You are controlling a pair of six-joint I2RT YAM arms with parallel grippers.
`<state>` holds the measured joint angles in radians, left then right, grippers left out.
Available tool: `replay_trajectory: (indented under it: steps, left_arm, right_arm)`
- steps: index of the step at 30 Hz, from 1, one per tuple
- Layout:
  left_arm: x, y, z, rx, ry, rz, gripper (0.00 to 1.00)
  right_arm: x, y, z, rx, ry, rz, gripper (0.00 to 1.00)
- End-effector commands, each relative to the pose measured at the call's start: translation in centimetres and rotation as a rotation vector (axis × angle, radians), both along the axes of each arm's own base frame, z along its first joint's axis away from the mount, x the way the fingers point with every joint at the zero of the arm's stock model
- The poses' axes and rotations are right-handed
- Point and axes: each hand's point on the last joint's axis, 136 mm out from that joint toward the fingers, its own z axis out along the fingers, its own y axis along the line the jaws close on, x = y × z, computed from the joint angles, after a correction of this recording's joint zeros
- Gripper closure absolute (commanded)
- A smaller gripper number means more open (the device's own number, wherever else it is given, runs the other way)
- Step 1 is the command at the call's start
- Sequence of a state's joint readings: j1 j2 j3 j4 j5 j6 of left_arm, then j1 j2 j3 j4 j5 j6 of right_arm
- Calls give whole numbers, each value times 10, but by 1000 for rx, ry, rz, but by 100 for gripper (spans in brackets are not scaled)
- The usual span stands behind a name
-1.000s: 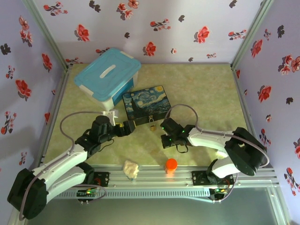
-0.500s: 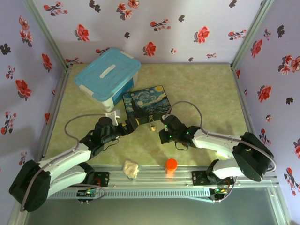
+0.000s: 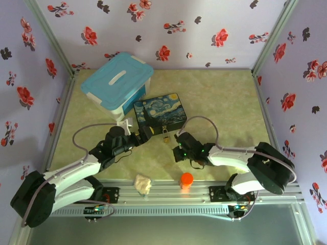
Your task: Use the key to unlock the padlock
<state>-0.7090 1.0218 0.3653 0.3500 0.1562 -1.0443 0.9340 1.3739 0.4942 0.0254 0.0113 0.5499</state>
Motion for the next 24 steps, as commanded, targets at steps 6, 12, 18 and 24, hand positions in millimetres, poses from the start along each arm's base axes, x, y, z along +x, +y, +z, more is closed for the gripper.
replay_trajectory:
  steps: [6,12,18,24]
  left_arm:
    - [6,-11,5,14,-23,-9,8]
    - [6,-11,3,23,-26,-15,8]
    - [5,-10,2,26,-29,-11,7]
    - [2,-6,-2,33,-28,-4,6]
  right_arm:
    - [2,-13,2,-47,-21,-51,86]
    - [1,-23,8,-160,-12,-29,65]
    - [-1,-20,5,-265,19,68,62]
    - [-1,-13,-8,-328,55,112,62]
